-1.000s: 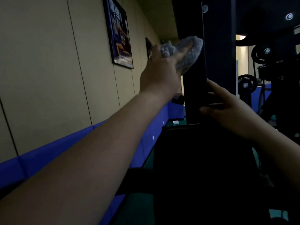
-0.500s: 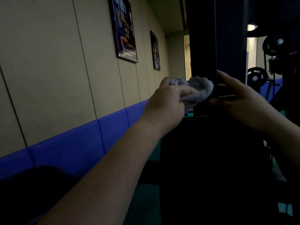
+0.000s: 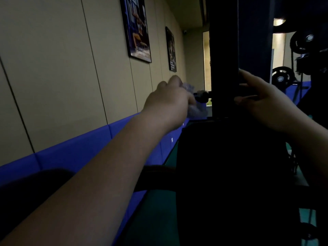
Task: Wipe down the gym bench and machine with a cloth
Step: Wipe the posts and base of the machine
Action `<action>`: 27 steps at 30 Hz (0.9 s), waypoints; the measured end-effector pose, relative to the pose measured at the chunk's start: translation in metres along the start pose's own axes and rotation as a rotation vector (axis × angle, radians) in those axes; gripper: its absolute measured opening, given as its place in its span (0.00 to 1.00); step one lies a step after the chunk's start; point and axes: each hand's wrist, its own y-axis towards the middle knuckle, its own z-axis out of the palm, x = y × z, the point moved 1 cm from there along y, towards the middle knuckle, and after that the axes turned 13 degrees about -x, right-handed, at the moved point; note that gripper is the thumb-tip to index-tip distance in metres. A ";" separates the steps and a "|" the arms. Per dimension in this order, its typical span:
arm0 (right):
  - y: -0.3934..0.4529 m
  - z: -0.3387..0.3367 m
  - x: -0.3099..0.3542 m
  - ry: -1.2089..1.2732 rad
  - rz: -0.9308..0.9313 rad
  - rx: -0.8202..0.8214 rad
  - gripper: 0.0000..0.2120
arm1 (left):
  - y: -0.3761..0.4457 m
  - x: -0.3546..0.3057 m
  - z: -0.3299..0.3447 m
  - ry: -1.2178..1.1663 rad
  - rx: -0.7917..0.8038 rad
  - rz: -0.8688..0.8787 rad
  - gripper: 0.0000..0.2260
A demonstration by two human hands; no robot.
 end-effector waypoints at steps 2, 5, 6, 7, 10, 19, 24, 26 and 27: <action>0.000 -0.001 0.000 -0.004 -0.001 -0.004 0.32 | 0.001 -0.004 0.003 -0.217 0.006 -0.044 0.14; 0.000 -0.001 0.001 -0.032 -0.014 -0.006 0.32 | 0.000 -0.028 0.016 -0.348 0.123 -0.042 0.16; -0.001 -0.001 0.001 -0.033 -0.013 -0.008 0.32 | 0.001 -0.032 0.016 -0.321 0.145 -0.031 0.15; -0.001 -0.001 0.001 -0.031 -0.013 -0.009 0.32 | 0.003 -0.031 0.013 -0.261 0.166 -0.009 0.14; -0.001 -0.001 0.001 -0.019 -0.012 -0.001 0.32 | 0.011 -0.017 -0.001 -0.043 0.126 0.060 0.14; -0.003 -0.001 0.003 -0.040 -0.034 -0.026 0.31 | 0.002 -0.023 0.007 -0.175 0.138 0.019 0.11; -0.016 -0.001 0.002 -0.140 -0.107 -0.167 0.24 | -0.034 0.011 0.013 -0.313 -0.006 -0.226 0.14; -0.030 0.002 0.001 -0.136 -0.140 -0.216 0.21 | -0.058 0.011 0.016 -0.440 -0.034 -0.327 0.17; -0.036 0.004 0.000 -0.154 -0.159 -0.236 0.19 | -0.070 0.012 0.017 -0.468 -0.063 -0.366 0.18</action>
